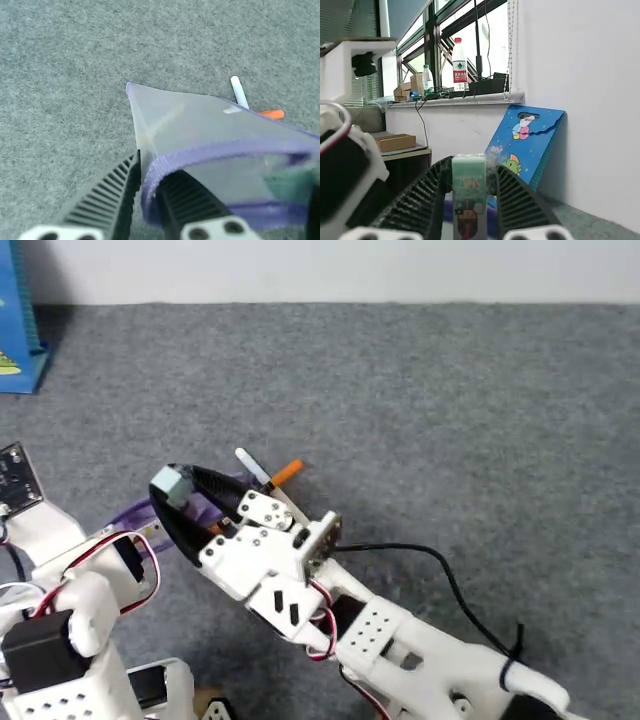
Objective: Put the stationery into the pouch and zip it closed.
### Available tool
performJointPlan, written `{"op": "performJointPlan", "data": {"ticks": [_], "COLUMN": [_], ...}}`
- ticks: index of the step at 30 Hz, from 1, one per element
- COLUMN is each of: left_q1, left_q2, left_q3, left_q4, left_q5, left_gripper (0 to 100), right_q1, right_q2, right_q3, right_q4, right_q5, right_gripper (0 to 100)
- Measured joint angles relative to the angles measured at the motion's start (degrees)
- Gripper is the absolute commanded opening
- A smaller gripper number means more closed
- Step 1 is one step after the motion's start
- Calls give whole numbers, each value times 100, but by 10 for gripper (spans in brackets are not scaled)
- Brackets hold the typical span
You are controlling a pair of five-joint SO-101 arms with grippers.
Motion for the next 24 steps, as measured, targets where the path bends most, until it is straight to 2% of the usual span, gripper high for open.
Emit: {"op": "performJointPlan", "data": {"ticks": [8, 15, 24], "left_q1": [0, 9, 9], "left_q2": [9, 9, 9], "left_q3": [0, 0, 9], "left_q4": [0, 0, 0], "left_q5": [0, 0, 0], "left_gripper": [11, 11, 11], "right_q1": [0, 0, 0], "right_q2": [466, 466, 466], "right_q3": [-404, -404, -413], "right_q4": [0, 0, 105], "right_q5": [0, 0, 114], "right_gripper": [13, 237, 241]}}
